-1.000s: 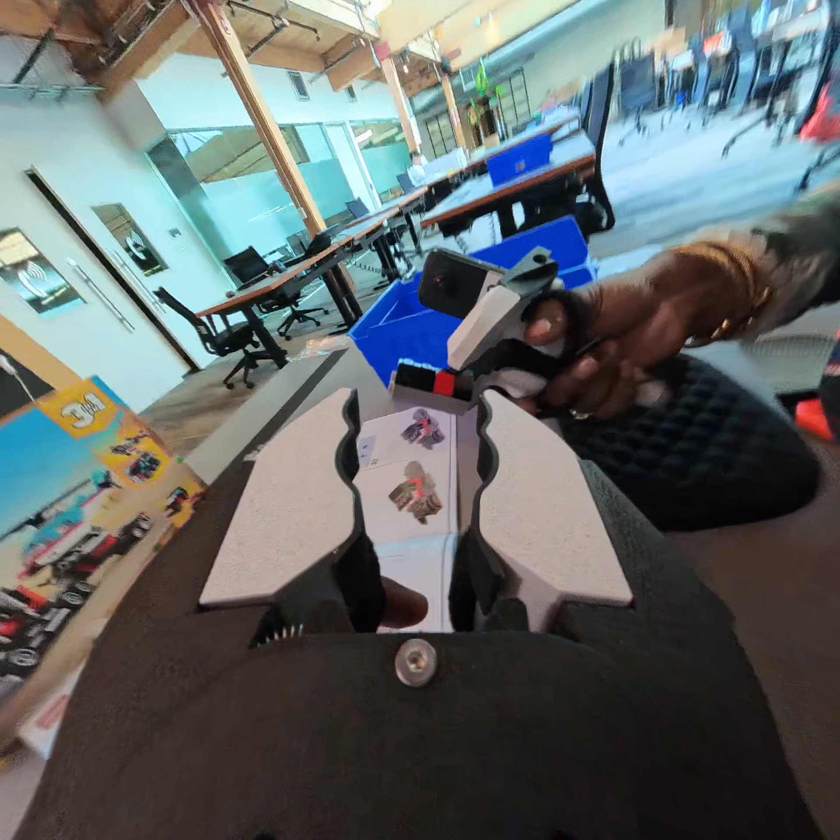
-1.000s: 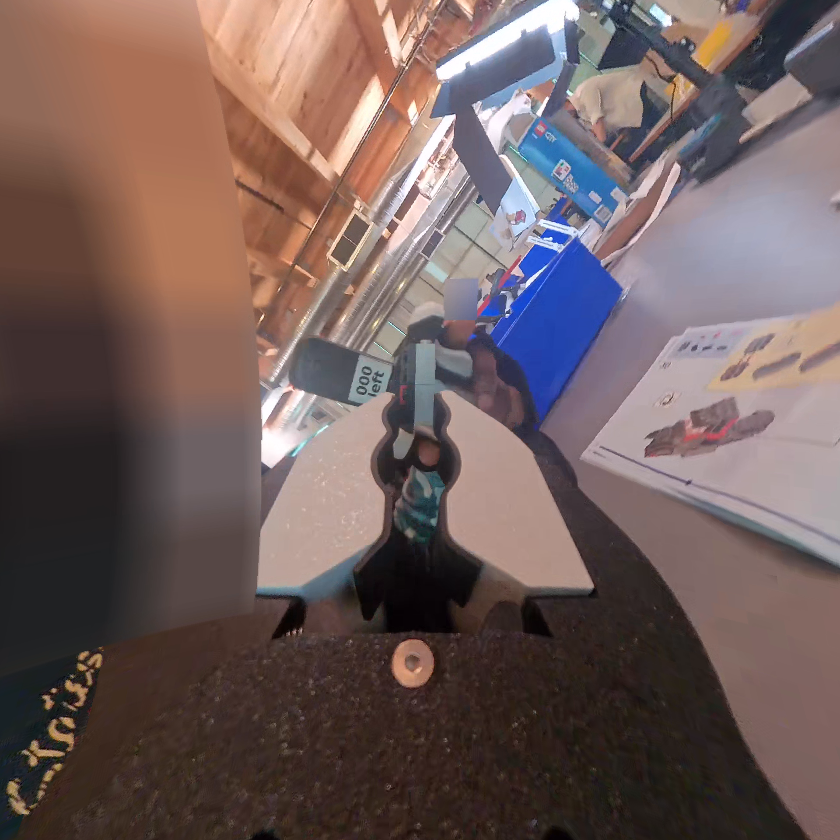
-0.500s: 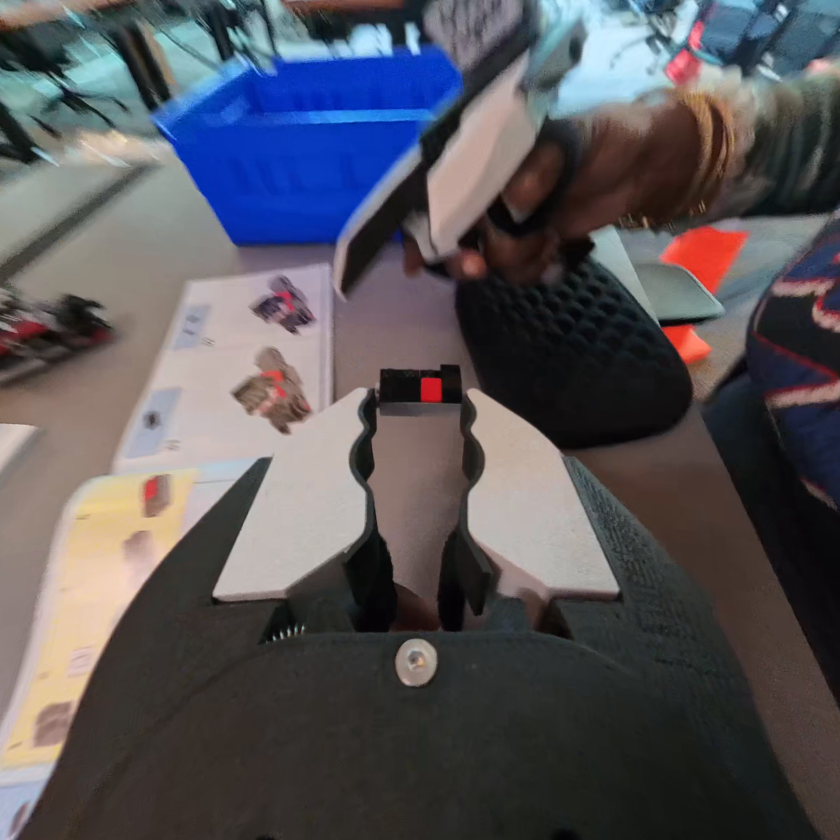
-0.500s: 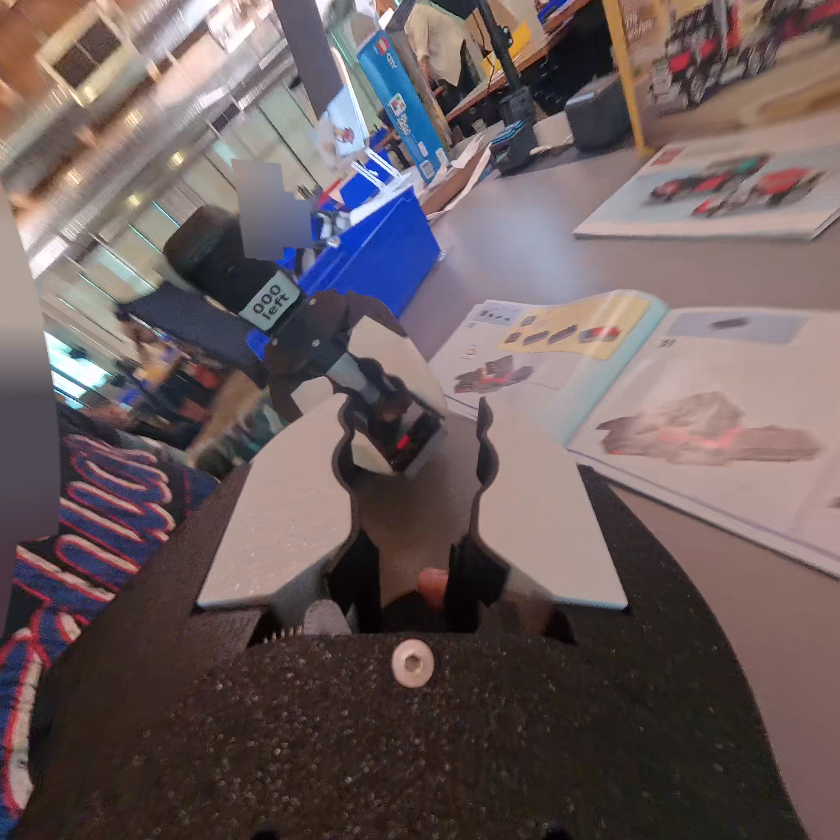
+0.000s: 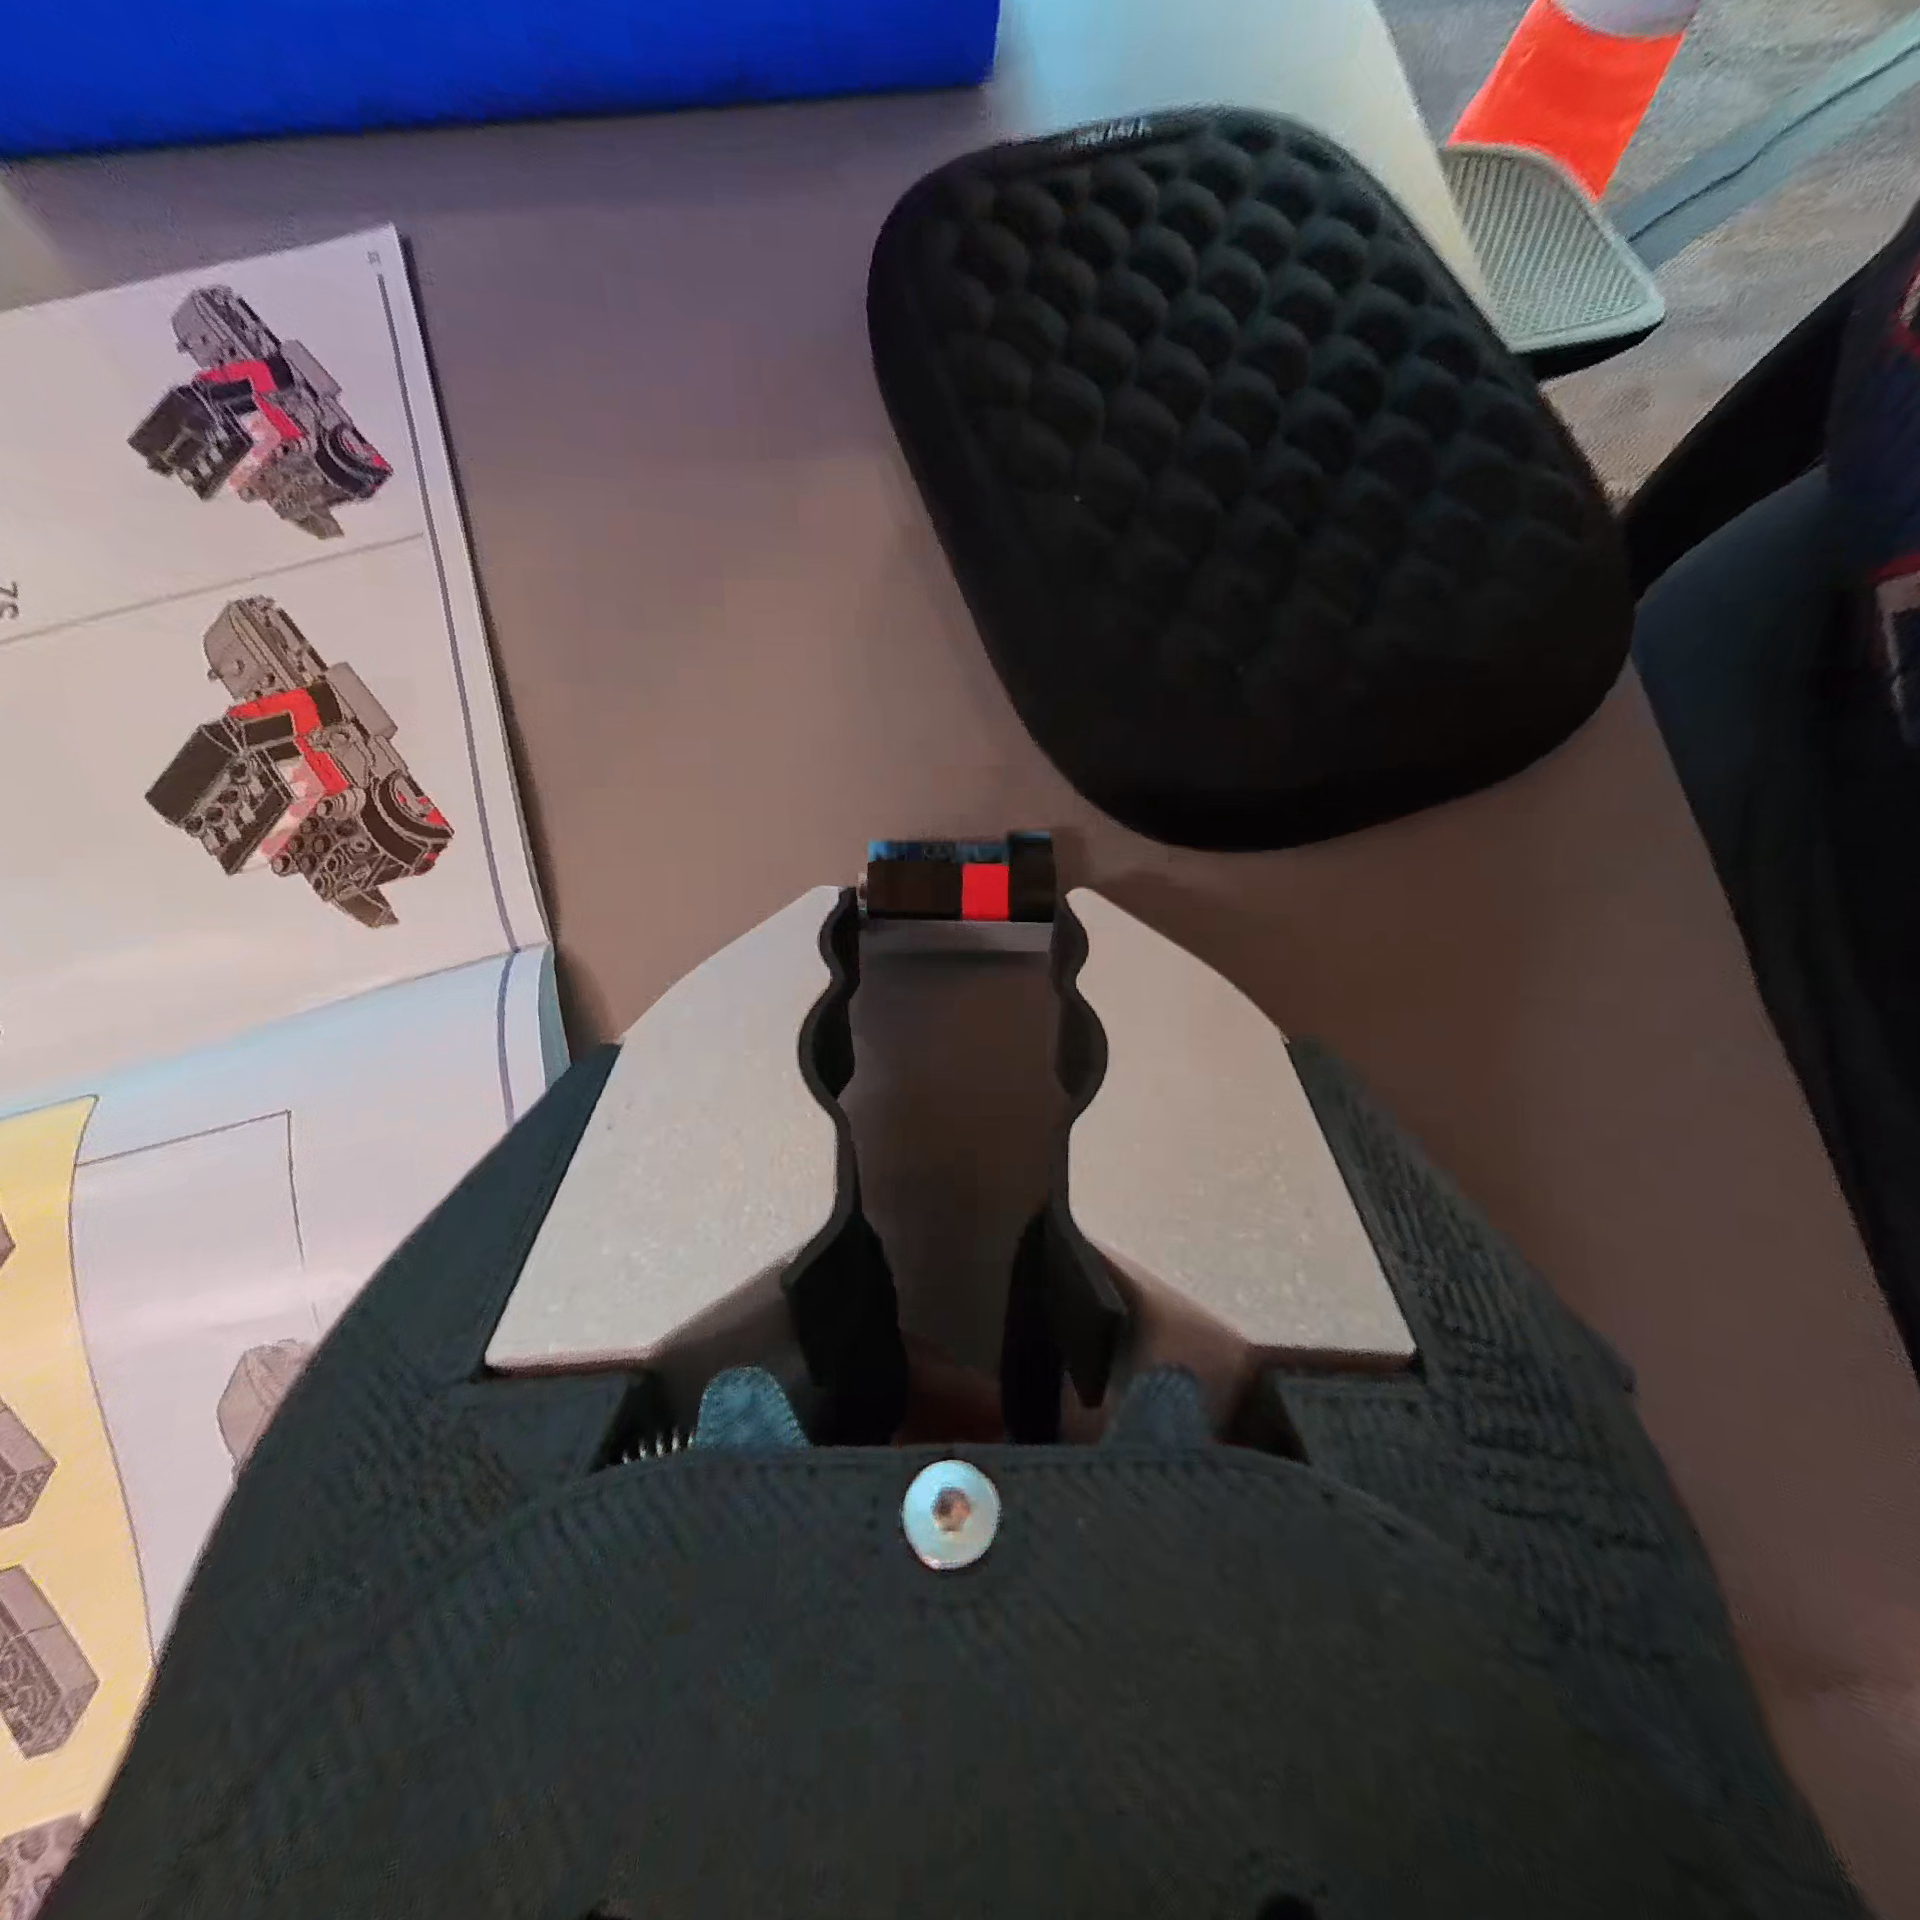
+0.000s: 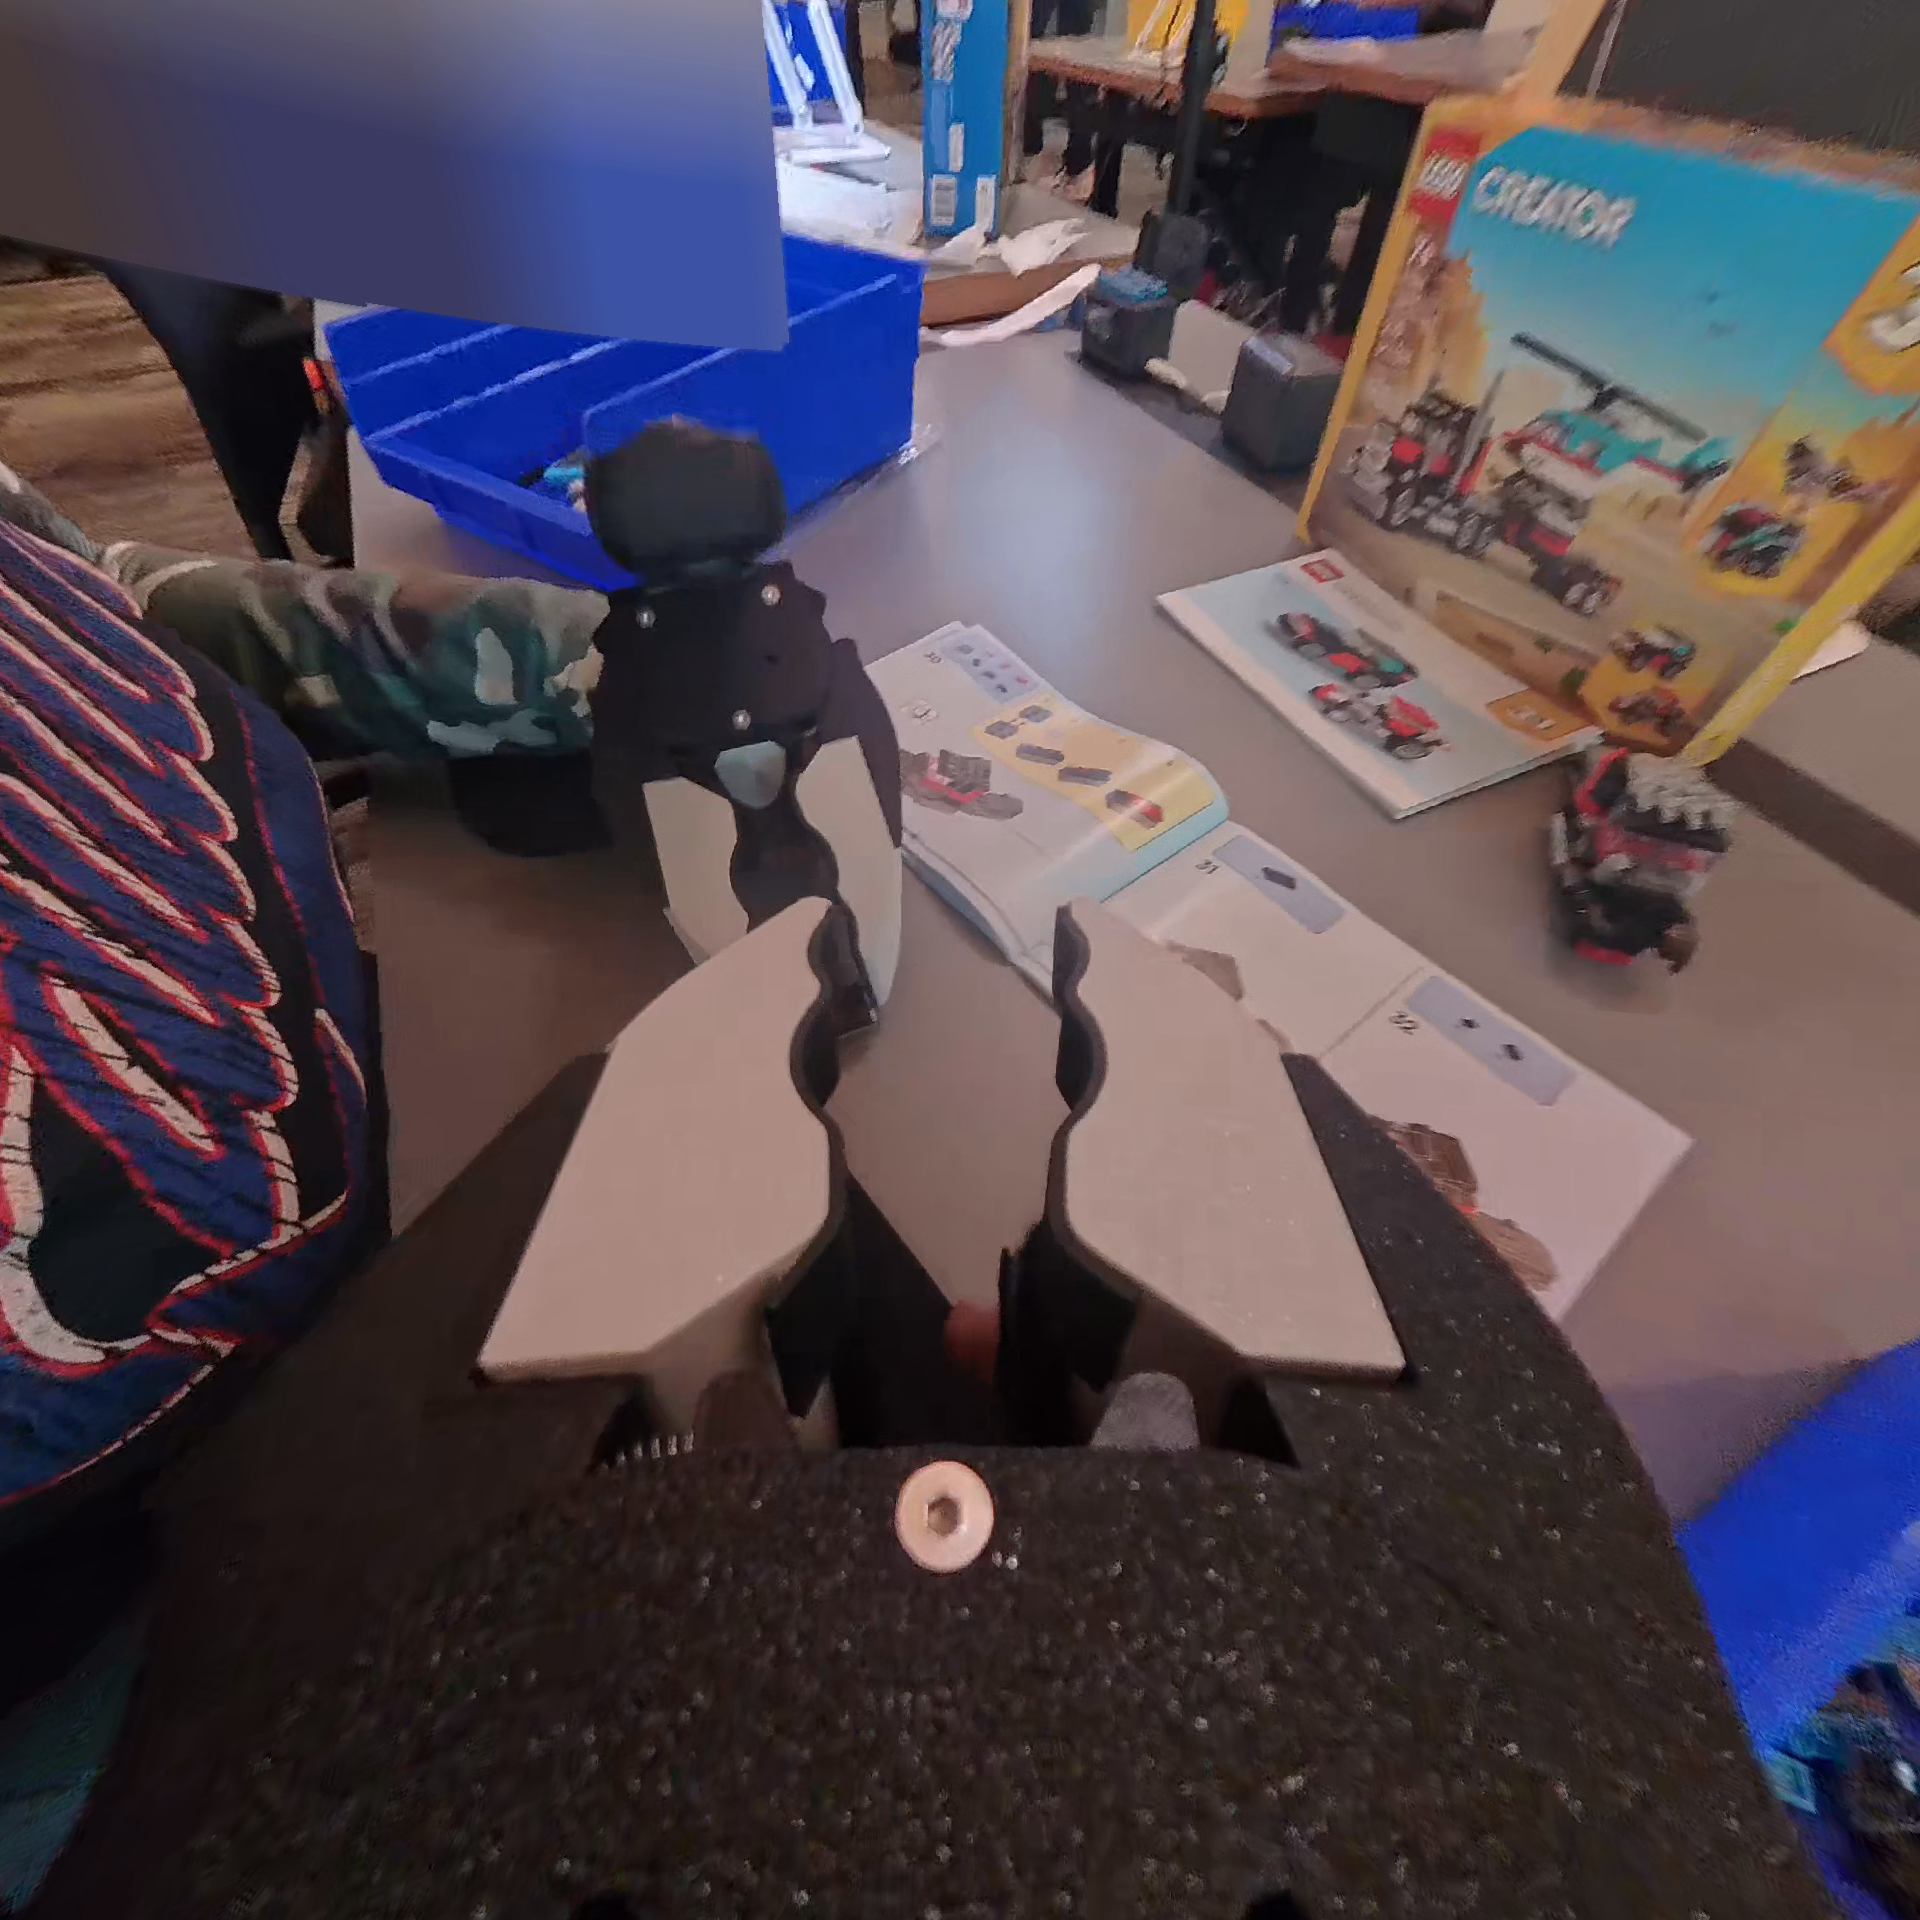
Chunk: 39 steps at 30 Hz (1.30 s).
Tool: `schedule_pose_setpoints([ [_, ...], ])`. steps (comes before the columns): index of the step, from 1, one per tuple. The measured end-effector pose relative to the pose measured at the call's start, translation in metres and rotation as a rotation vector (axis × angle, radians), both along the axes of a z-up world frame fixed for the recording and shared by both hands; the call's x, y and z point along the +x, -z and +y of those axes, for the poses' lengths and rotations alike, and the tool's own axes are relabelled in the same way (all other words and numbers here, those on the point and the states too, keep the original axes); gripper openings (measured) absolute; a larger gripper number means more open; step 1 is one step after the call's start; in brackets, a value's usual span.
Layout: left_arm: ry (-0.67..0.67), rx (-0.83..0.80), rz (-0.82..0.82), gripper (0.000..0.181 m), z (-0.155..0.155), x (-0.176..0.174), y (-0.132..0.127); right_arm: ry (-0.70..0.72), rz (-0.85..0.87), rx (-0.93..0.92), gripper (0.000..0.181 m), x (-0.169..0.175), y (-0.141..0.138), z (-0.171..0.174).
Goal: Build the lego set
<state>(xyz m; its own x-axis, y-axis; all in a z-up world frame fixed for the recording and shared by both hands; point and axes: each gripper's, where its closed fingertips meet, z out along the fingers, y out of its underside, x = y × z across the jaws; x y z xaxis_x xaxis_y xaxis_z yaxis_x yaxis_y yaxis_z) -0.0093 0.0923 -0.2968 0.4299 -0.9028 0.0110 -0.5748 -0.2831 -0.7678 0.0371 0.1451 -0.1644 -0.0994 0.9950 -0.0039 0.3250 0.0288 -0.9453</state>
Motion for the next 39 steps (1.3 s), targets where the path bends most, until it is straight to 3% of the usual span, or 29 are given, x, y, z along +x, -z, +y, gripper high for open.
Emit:
schedule_pose_setpoints([
  [8,0.001,-0.039,0.035,0.036,-0.001,-0.003,0.007,0.009,0.058,0.003,0.035,0.019,-0.032,0.005],
  [11,-0.018,-0.033,0.039,0.047,0.001,-0.005,0.006,-0.008,0.074,0.026,0.037,0.023,-0.045,0.000],
  [14,-0.033,0.028,-0.015,0.051,0.004,-0.006,-0.007,0.042,0.042,0.066,0.038,0.041,-0.053,0.013],
  [18,-0.041,0.228,-0.246,0.050,-0.004,-0.012,-0.058,0.220,-0.189,-0.015,0.044,0.085,-0.027,0.050],
  [22,-0.119,0.410,-0.599,0.042,-0.018,-0.042,-0.111,0.381,-0.541,-0.105,0.053,0.125,0.027,0.072],
  [25,-0.184,0.509,-0.791,0.041,-0.024,-0.069,-0.137,0.358,-0.672,-0.162,0.051,0.127,0.052,0.066],
  [33,-0.283,0.623,-0.852,0.035,-0.023,-0.095,-0.148,0.326,-0.727,-0.185,0.048,0.111,0.058,0.060],
  [39,-0.559,0.782,-0.821,0.039,-0.011,-0.139,-0.154,0.281,-0.747,-0.187,0.045,0.104,0.058,0.055],
])
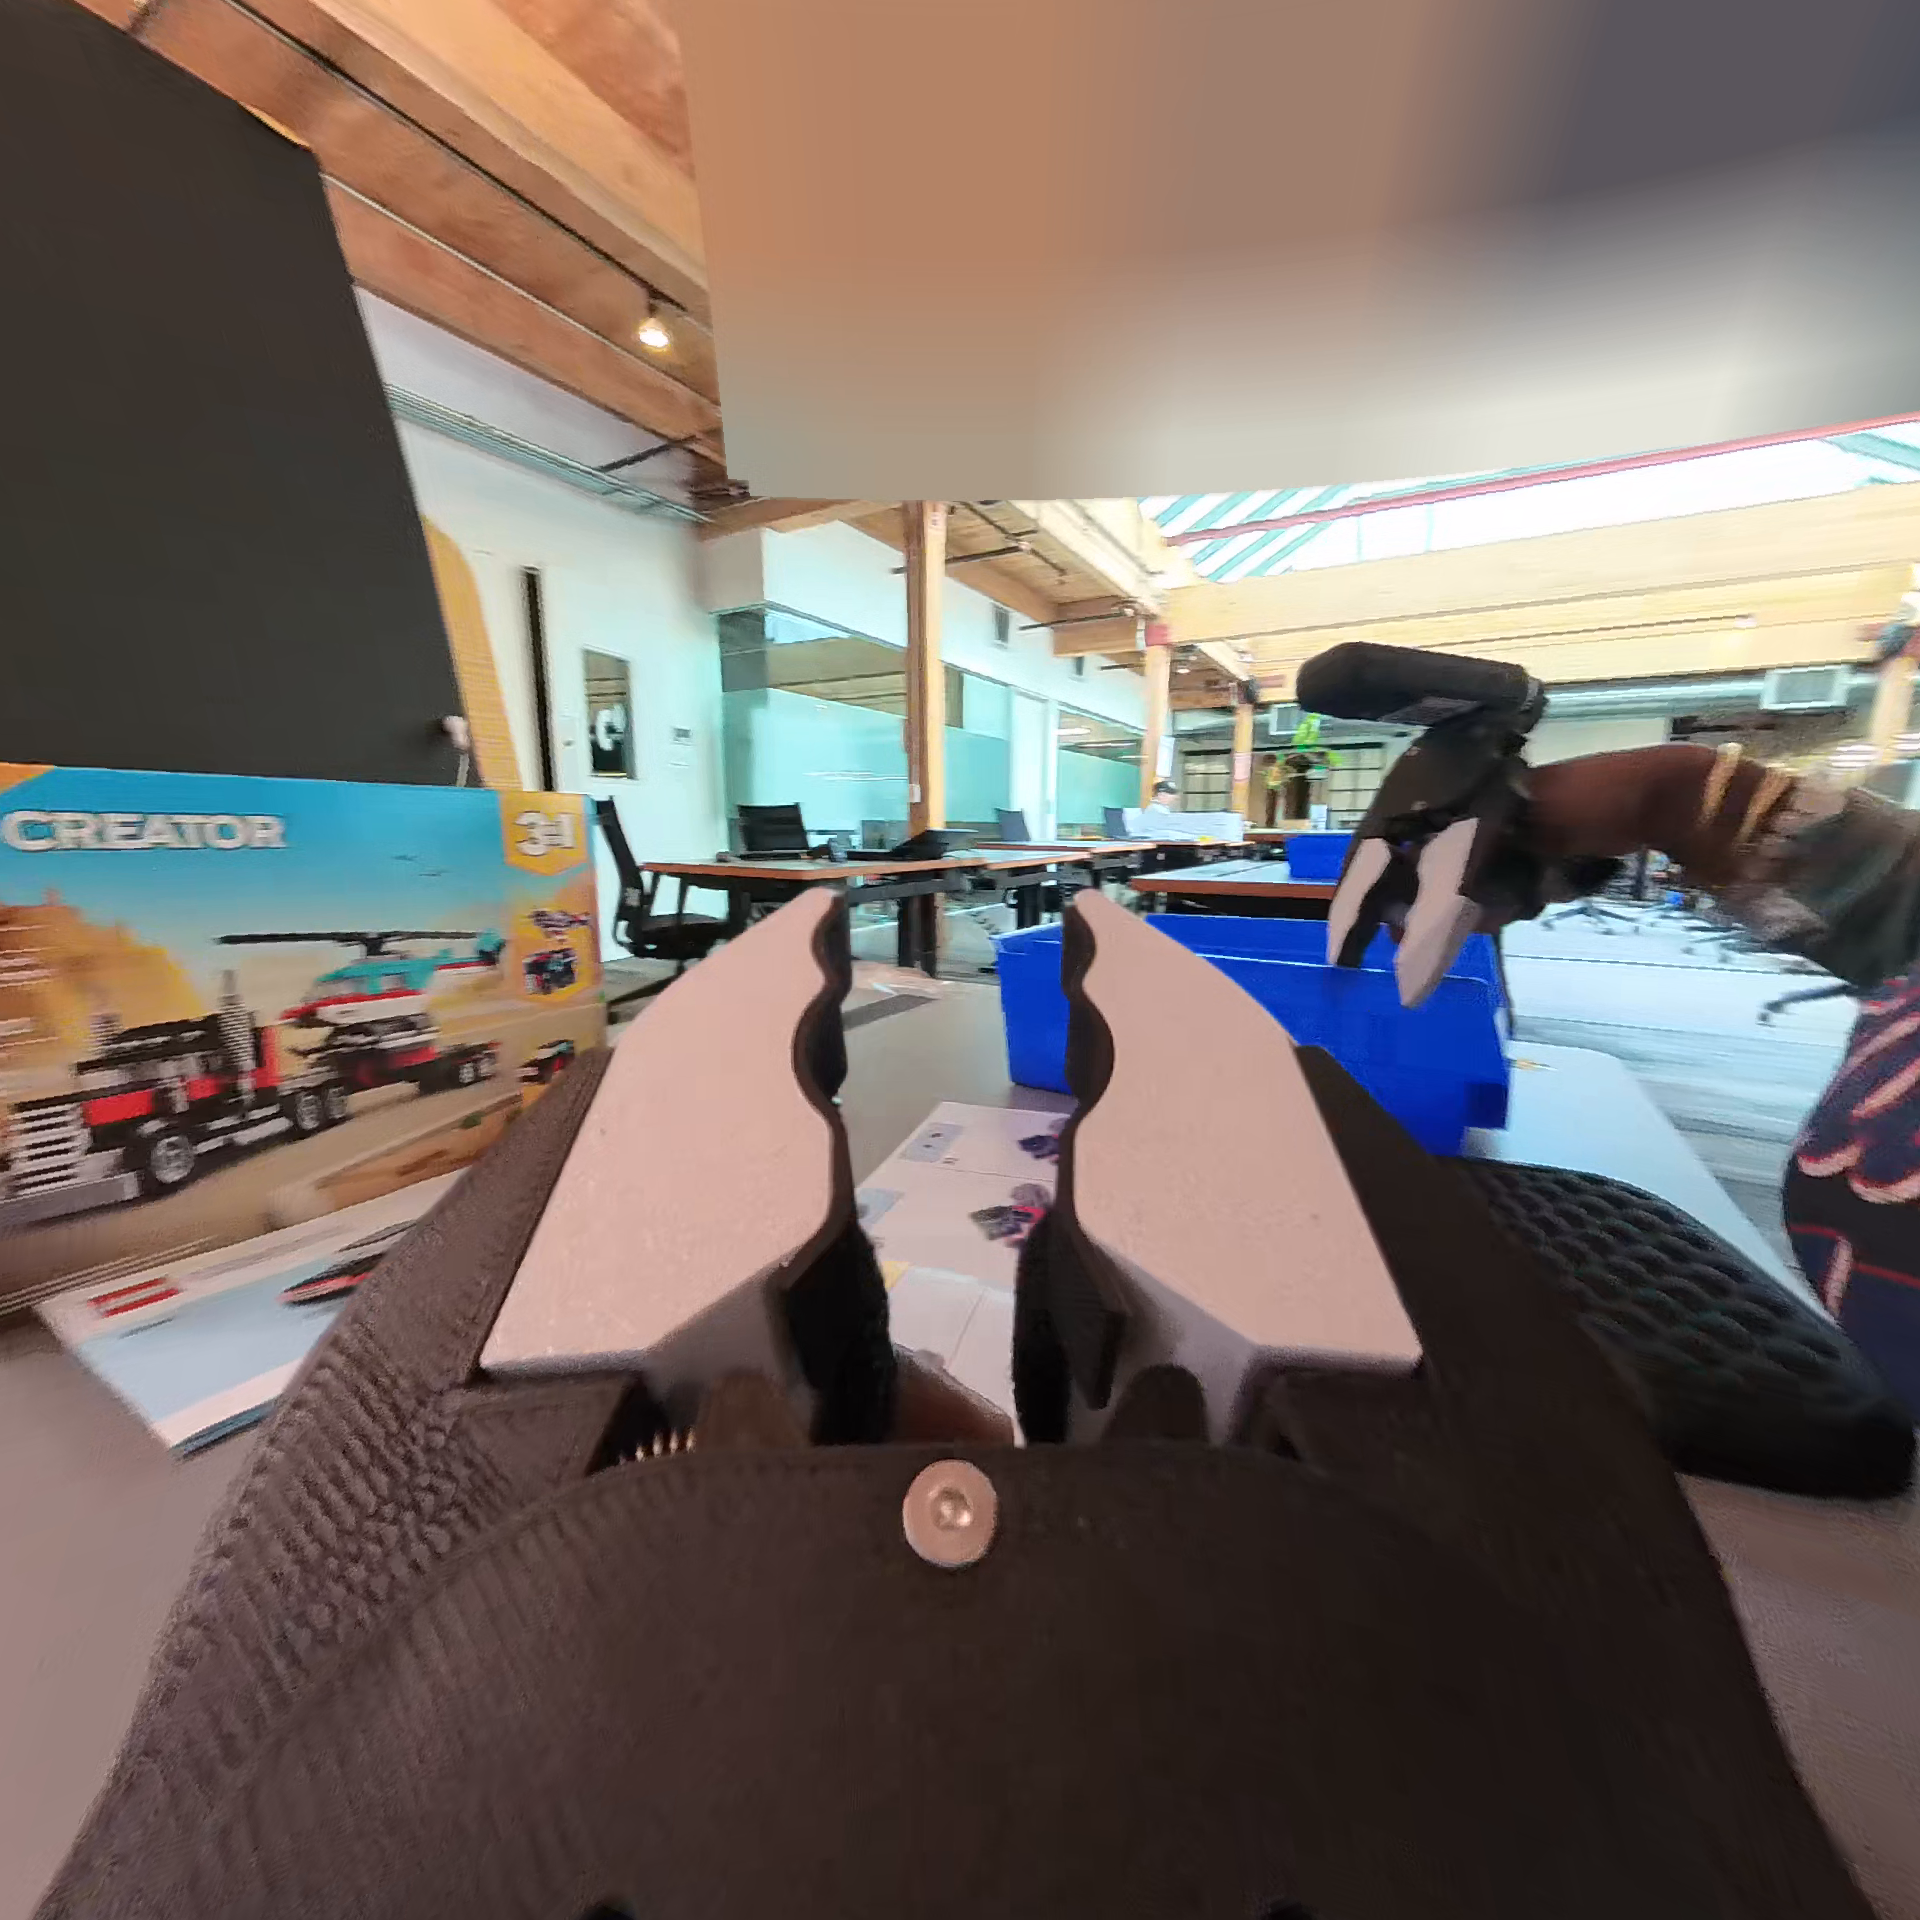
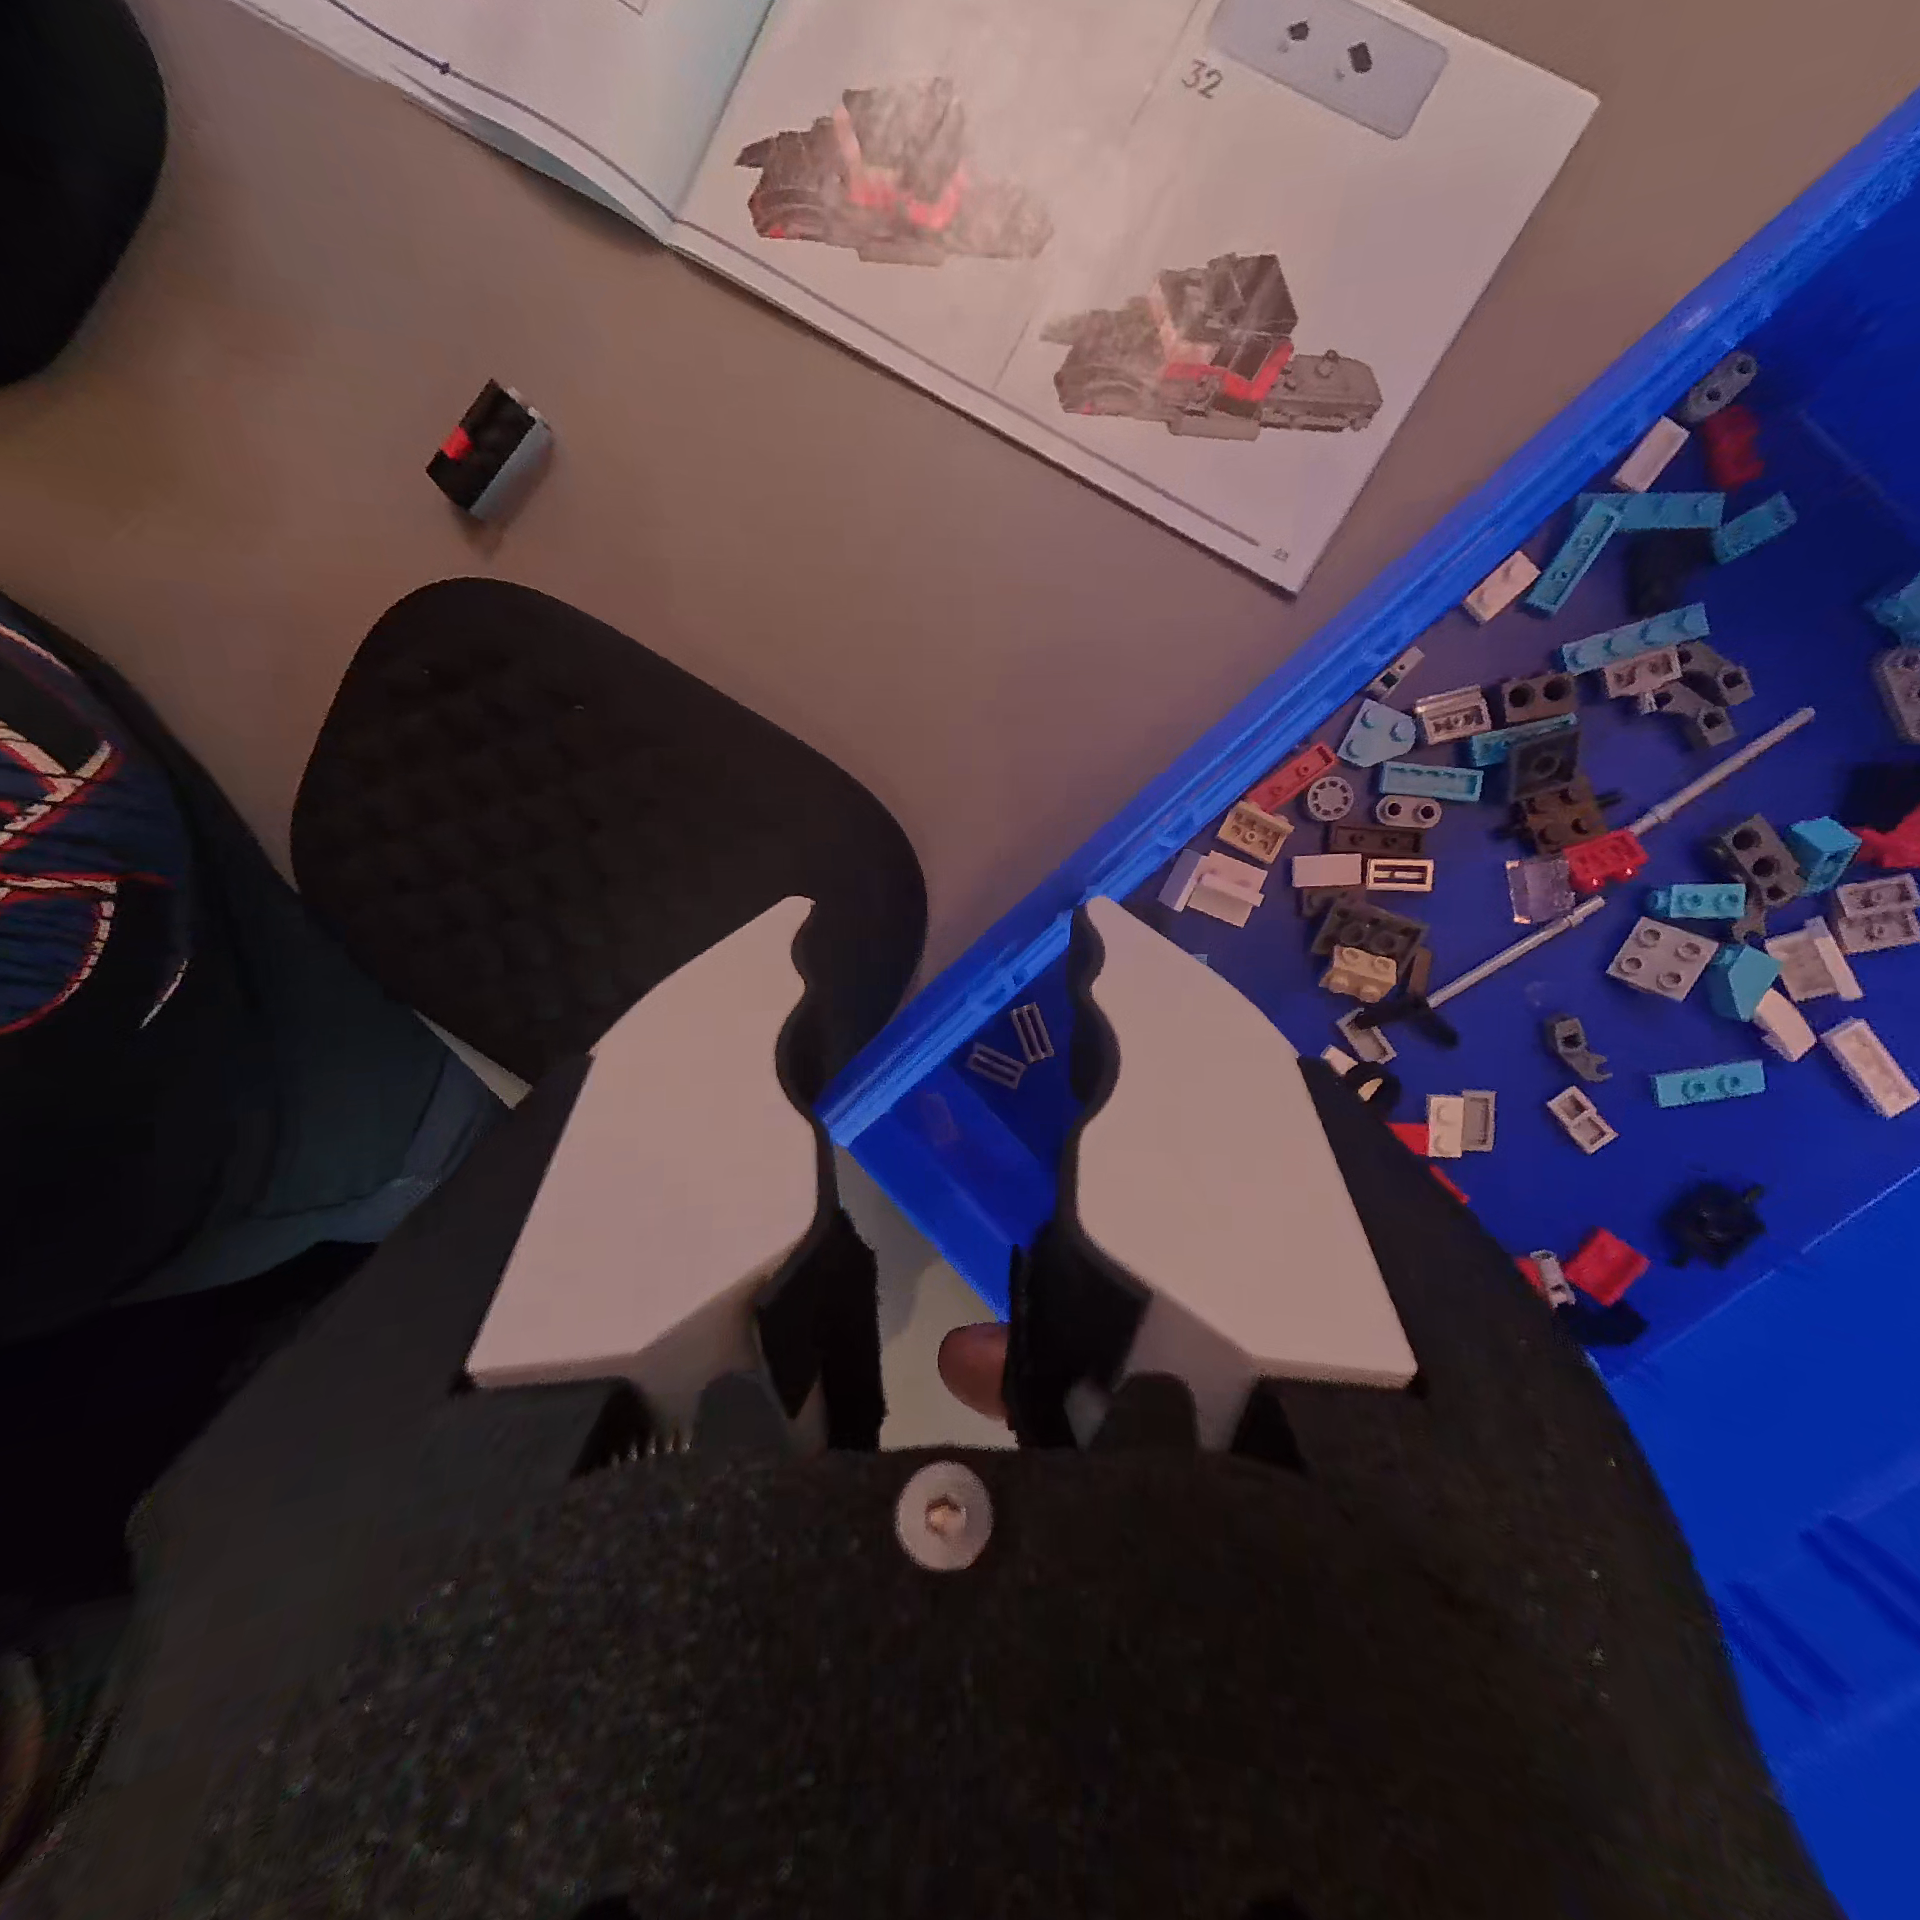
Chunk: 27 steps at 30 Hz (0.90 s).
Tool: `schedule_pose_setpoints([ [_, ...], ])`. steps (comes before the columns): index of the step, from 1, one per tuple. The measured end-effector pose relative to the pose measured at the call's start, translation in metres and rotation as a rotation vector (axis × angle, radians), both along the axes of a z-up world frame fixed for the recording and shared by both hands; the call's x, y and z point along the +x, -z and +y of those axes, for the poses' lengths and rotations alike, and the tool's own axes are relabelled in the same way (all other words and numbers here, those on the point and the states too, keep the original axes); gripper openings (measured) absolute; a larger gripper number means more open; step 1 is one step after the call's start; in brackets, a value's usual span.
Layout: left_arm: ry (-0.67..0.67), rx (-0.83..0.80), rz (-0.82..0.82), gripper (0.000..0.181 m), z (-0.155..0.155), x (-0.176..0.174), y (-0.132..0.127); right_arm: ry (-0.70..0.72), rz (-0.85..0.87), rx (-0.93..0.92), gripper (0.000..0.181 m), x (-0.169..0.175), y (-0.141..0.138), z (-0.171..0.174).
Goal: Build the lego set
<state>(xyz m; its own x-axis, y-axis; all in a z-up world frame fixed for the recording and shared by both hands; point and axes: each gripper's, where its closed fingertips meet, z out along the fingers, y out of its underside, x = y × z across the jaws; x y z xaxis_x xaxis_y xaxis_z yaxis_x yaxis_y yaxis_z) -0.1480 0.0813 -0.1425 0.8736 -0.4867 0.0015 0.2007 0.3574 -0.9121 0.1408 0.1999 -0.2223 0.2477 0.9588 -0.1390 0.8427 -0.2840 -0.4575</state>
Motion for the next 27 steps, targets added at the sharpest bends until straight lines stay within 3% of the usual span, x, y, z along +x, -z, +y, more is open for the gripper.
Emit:
schedule_pose_setpoints([
  [6,-0.142,-0.068,0.072,0.042,0.013,-0.009,0.013,-0.077,0.012,-0.031,0.039,-0.008,0.000,-0.012],
  [11,-0.134,-0.091,0.027,0.041,0.016,-0.013,0.015,-0.072,0.092,-0.052,0.030,-0.007,-0.010,-0.011],
  [16,-0.130,-0.105,0.065,0.039,0.018,-0.010,0.020,-0.054,0.357,0.010,0.025,-0.015,-0.051,-0.001],
  [20,-0.133,-0.062,0.119,0.031,0.017,-0.003,0.020,-0.040,0.686,0.168,0.020,-0.019,-0.103,0.014],
  [24,-0.164,-0.041,0.091,0.043,0.017,-0.011,0.017,-0.001,0.967,0.361,0.040,-0.007,-0.148,0.029],
  [27,-0.176,-0.023,0.103,0.053,0.017,-0.010,0.015,0.087,1.024,0.541,0.064,0.006,-0.162,0.045],
])
